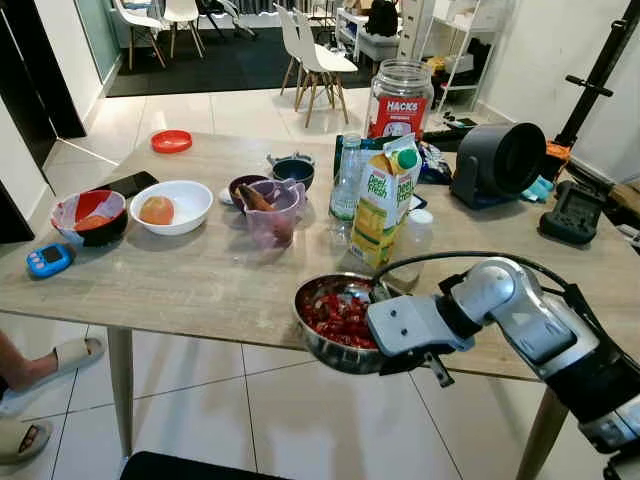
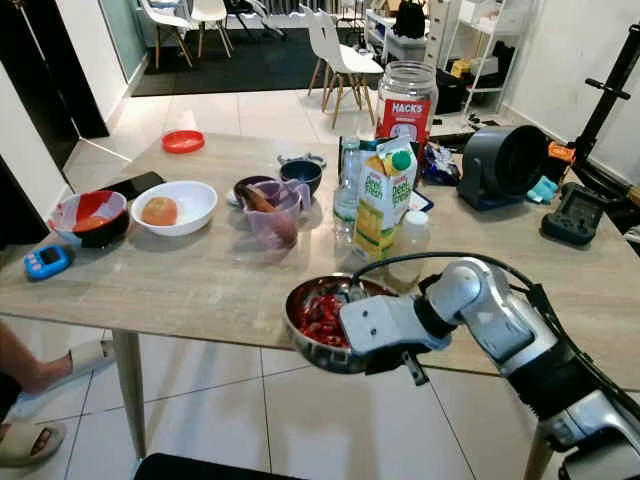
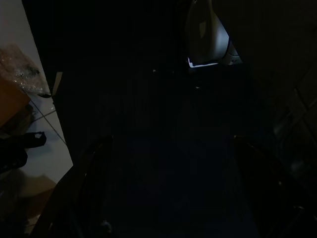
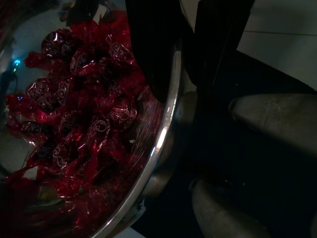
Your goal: Restocking fridge
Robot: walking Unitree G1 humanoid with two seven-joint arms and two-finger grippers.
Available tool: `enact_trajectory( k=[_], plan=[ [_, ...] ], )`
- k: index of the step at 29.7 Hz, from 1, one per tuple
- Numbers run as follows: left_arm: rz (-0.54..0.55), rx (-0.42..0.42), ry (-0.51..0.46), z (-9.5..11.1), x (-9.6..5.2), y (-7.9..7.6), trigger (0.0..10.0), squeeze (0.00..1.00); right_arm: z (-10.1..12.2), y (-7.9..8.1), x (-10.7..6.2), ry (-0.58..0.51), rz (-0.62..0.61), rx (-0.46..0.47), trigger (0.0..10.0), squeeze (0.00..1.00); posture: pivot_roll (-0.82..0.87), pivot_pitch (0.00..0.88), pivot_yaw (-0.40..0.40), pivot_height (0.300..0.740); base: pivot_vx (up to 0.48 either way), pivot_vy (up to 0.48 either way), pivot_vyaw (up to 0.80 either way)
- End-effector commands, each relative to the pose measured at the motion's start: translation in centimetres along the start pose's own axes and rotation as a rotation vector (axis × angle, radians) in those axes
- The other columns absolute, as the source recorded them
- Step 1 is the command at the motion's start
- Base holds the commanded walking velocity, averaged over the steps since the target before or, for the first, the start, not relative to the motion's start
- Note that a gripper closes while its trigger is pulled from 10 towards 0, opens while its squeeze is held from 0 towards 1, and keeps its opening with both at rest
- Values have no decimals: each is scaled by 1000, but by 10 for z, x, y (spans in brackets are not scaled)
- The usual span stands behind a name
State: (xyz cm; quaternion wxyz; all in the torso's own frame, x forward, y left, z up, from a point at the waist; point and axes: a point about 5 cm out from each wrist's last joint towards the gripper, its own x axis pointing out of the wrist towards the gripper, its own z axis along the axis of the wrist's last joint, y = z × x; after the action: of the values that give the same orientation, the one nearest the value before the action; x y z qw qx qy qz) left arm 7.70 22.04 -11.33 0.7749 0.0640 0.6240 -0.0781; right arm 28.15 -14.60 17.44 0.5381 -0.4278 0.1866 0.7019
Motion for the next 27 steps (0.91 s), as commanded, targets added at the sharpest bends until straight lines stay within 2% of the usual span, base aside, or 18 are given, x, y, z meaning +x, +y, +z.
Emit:
enact_trajectory(
  k=[1,7,11,18,23,27],
  plan=[
    [-22,9,10,-3,2,-9,10000,0,-2,11,5,-28,89,11,0,0,30,0,-28,740,0,0,0],
    [-23,11,11,-3,2,-10,10000,0,0,16,5,-51,115,10,0,0,30,0,-28,740,0,0,0],
    [-24,15,12,-3,2,-12,10000,0,-3,28,4,-55,161,21,0,0,25,0,-29,740,0,0,0],
    [-22,19,11,-2,2,-10,10000,0,-10,37,4,-39,189,49,0,0,25,0,-29,740,0,0,0],
    [-21,20,11,-2,2,-10,10000,0,-14,36,2,-38,173,70,0,0,26,0,-32,740,0,0,0],
    [-18,23,14,-3,2,-10,10000,0,-18,28,-11,-102,88,127,0,0,27,0,-30,740,0,0,0]
  ],
)
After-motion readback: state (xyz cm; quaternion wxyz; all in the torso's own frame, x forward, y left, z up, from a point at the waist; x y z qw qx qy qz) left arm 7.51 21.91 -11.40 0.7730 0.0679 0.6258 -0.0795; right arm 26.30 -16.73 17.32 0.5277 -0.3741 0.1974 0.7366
